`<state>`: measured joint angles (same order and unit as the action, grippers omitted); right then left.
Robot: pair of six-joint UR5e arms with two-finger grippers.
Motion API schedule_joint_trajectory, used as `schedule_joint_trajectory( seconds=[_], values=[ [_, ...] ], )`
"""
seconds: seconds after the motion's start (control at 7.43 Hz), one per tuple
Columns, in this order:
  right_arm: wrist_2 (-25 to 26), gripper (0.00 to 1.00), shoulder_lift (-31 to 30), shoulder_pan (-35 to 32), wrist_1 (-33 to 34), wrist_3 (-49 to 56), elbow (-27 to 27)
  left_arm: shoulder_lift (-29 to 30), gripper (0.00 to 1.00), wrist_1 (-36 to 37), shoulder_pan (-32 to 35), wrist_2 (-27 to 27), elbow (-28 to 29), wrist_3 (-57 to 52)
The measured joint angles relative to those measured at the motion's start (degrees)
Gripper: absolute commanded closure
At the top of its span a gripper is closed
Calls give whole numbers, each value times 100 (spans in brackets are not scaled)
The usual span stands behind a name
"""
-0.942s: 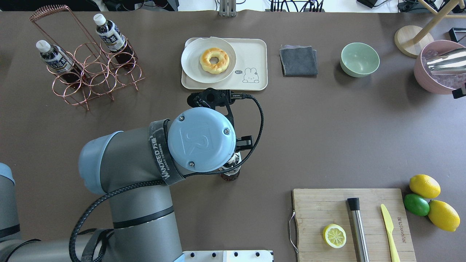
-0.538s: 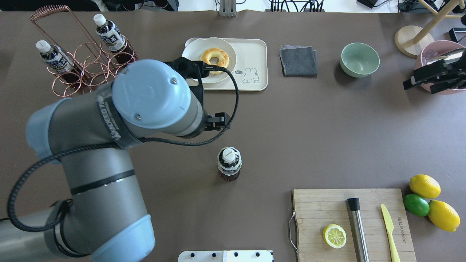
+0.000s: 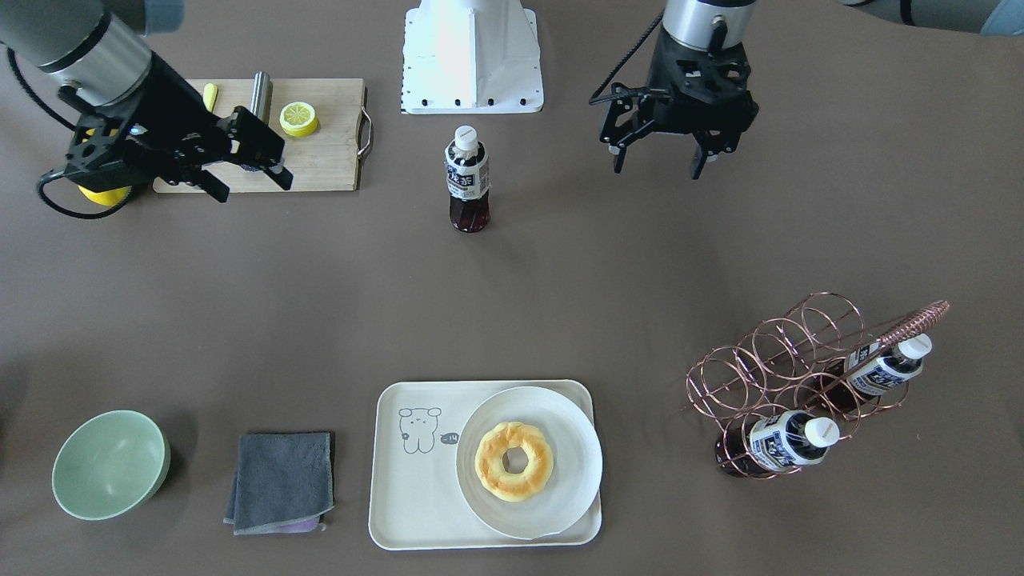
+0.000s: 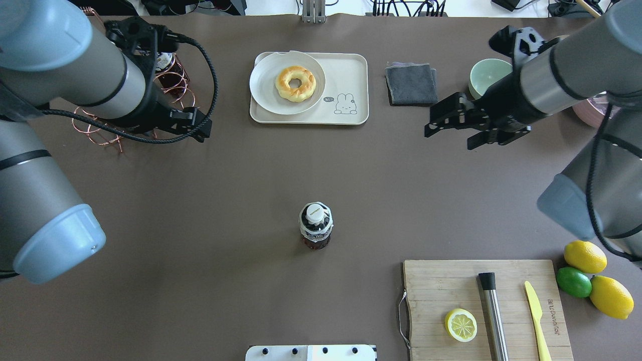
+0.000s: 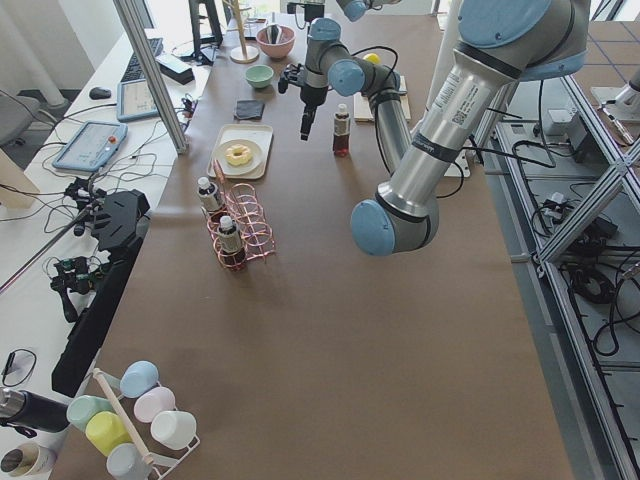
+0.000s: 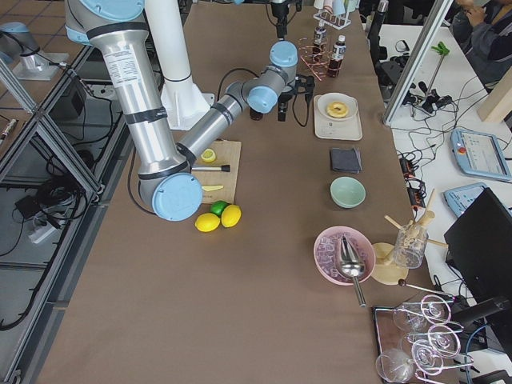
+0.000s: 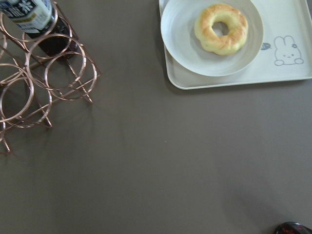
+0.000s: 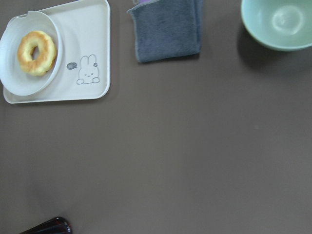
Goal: Place tea on tray
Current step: 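Open and withdraw the left gripper while the right gripper reaches toward the bottle, then lower the right gripper onto the bottle and close on it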
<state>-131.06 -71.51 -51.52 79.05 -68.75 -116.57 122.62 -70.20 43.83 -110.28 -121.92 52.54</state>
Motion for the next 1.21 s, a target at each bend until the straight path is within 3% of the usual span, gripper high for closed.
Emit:
schedule_joint_trajectory(
  seconds=[0.54,0.67,1.21],
  values=[
    [1974,2,1819,1654,2305,-762,-258,-836,3,-19,1091,-648,-3,-1604],
    [2310,5,2038,1934,2545,-832,-233,-1028,3,-39,1316,-708,18,-1998],
    [2838,10,2639,2497,3211,-539,136,-1529,3,-619,1675,-968,192,-2512]
  ],
)
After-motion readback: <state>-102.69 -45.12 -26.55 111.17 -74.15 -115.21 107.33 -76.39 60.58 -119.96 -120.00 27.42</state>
